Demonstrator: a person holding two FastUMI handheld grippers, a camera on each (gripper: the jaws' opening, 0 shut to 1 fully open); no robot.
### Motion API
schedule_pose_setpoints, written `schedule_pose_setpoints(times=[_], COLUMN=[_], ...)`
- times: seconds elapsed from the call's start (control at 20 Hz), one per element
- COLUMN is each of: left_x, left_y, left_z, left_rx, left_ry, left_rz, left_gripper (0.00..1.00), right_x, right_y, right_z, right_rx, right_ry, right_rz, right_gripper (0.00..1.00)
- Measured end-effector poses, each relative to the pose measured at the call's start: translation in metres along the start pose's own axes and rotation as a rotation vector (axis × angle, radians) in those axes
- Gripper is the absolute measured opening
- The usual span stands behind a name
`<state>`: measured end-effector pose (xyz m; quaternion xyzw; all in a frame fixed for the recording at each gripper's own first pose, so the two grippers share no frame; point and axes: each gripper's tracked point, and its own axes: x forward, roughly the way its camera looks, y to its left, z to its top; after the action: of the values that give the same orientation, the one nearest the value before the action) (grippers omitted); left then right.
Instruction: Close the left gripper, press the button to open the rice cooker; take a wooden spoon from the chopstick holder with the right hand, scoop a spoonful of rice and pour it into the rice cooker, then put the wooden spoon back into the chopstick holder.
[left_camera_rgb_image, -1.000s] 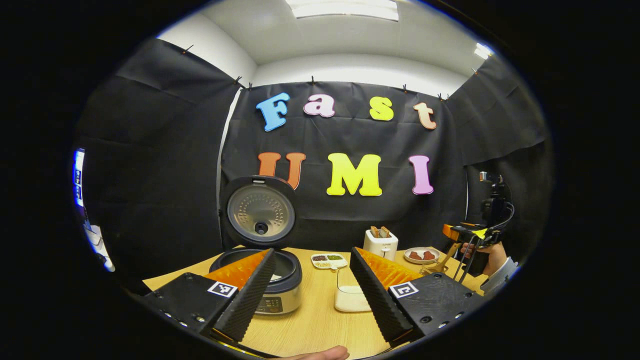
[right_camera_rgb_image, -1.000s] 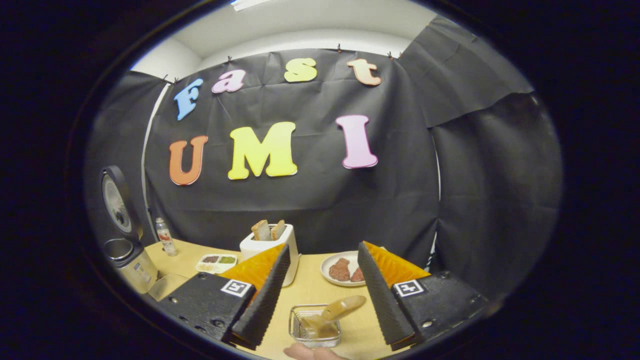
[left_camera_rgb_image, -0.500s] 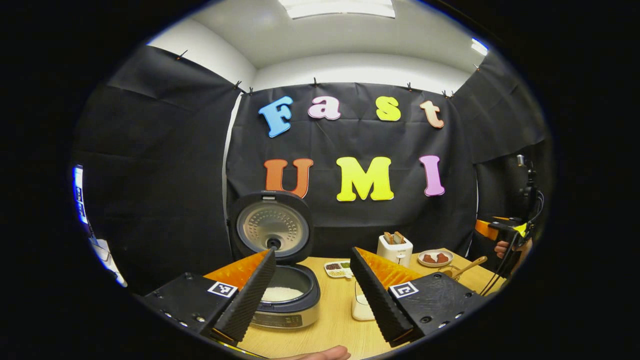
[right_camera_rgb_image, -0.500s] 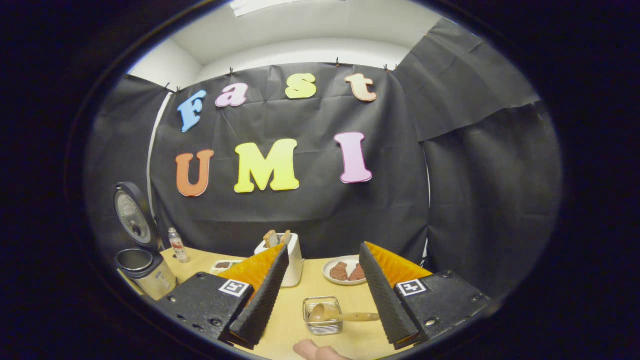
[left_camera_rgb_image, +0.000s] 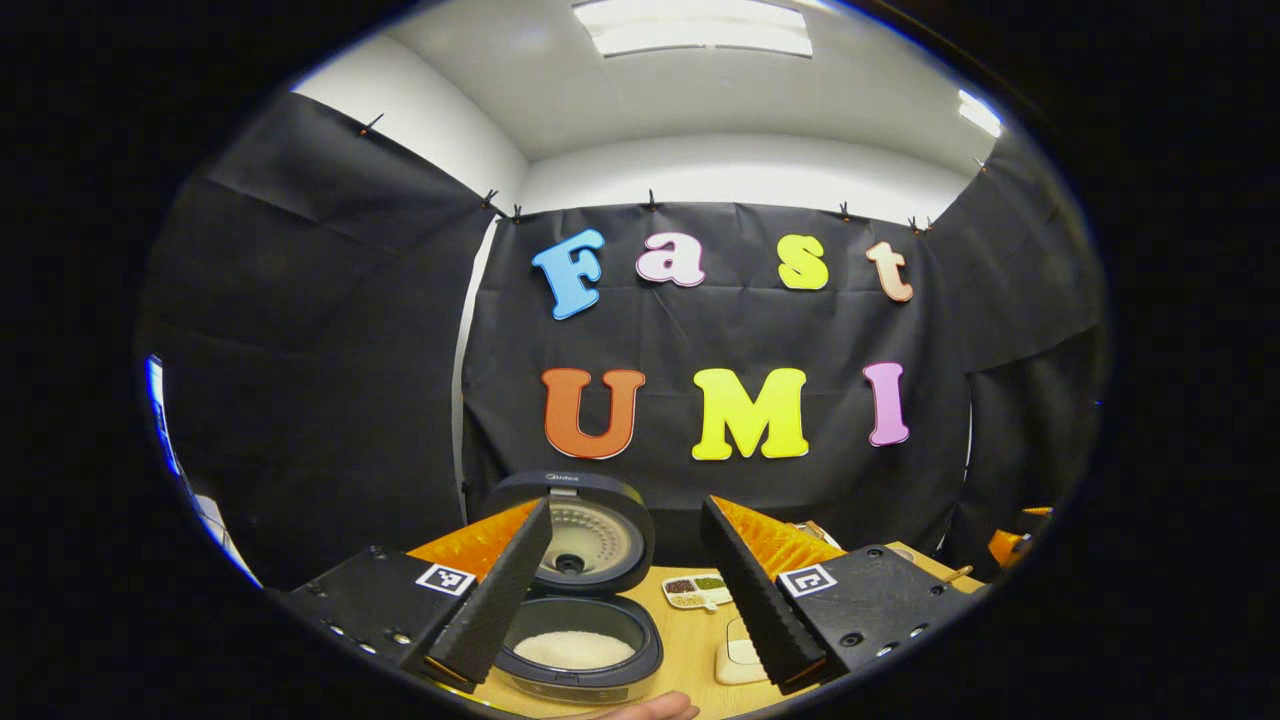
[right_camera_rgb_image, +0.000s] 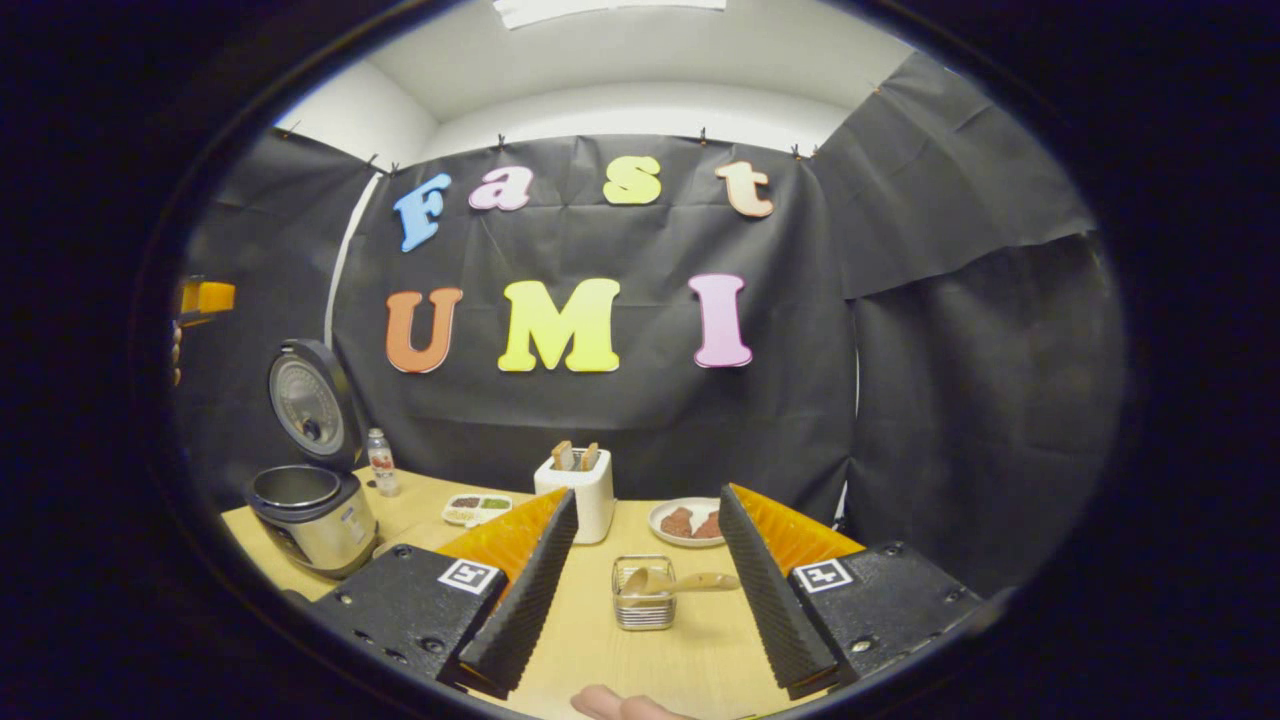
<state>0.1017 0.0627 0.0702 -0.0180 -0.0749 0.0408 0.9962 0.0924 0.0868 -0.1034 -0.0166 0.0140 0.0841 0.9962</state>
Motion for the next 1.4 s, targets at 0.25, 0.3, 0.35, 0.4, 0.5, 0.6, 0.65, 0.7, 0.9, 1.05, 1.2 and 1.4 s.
schedule_pose_setpoints(times=[0.25, 0.3, 0.35, 0.4, 0.5, 0.6, 0.65, 0.7, 0.9, 1.05, 1.2, 1.4], left_x=[0.057, 0.072, 0.087, 0.101, 0.133, 0.162, 0.174, 0.186, 0.227, 0.246, 0.251, 0.241], left_y=[0.013, 0.016, 0.016, 0.017, 0.021, 0.033, 0.040, 0.046, 0.069, 0.082, 0.087, 0.089], left_z=[0.013, 0.013, 0.011, 0.006, -0.001, -0.012, -0.017, -0.020, -0.041, -0.055, -0.074, -0.082], left_rx=[0.048, 0.054, 0.055, 0.051, 0.042, 0.051, 0.053, 0.046, -0.003, -0.009, -0.010, 0.016], left_ry=[0.007, 0.011, 0.015, 0.027, 0.035, 0.051, 0.059, 0.060, 0.110, 0.137, 0.192, 0.231], left_rz=[0.005, 0.006, 0.003, -0.003, -0.010, 0.007, 0.018, 0.025, 0.043, 0.052, 0.045, 0.046], left_gripper=[0.95, 0.95, 0.94, 0.95, 0.95, 0.95, 0.95, 0.95, 0.95, 0.95, 0.94, 0.97], right_x=[-0.016, -0.016, -0.015, -0.013, -0.010, -0.007, -0.006, -0.005, -0.007, -0.009, -0.010, -0.016], right_y=[0.017, 0.020, 0.022, 0.025, 0.027, 0.026, 0.025, 0.024, 0.021, 0.020, 0.020, 0.027], right_z=[0.008, 0.009, 0.011, 0.010, 0.010, 0.012, 0.012, 0.014, 0.017, 0.018, 0.019, 0.025], right_rx=[-0.008, -0.013, -0.017, -0.027, -0.049, -0.063, -0.067, -0.068, -0.072, -0.063, -0.069, -0.067], right_ry=[-0.010, -0.013, -0.013, -0.010, 0.005, 0.010, 0.014, 0.012, 0.003, -0.003, -0.006, -0.020], right_rz=[0.046, 0.053, 0.055, 0.061, 0.066, 0.058, 0.053, 0.052, 0.044, 0.038, 0.030, 0.043], right_gripper=[0.92, 0.88, 0.88, 0.92, 0.92, 0.92, 0.92, 0.92, 0.92, 0.89, 0.89, 0.89])
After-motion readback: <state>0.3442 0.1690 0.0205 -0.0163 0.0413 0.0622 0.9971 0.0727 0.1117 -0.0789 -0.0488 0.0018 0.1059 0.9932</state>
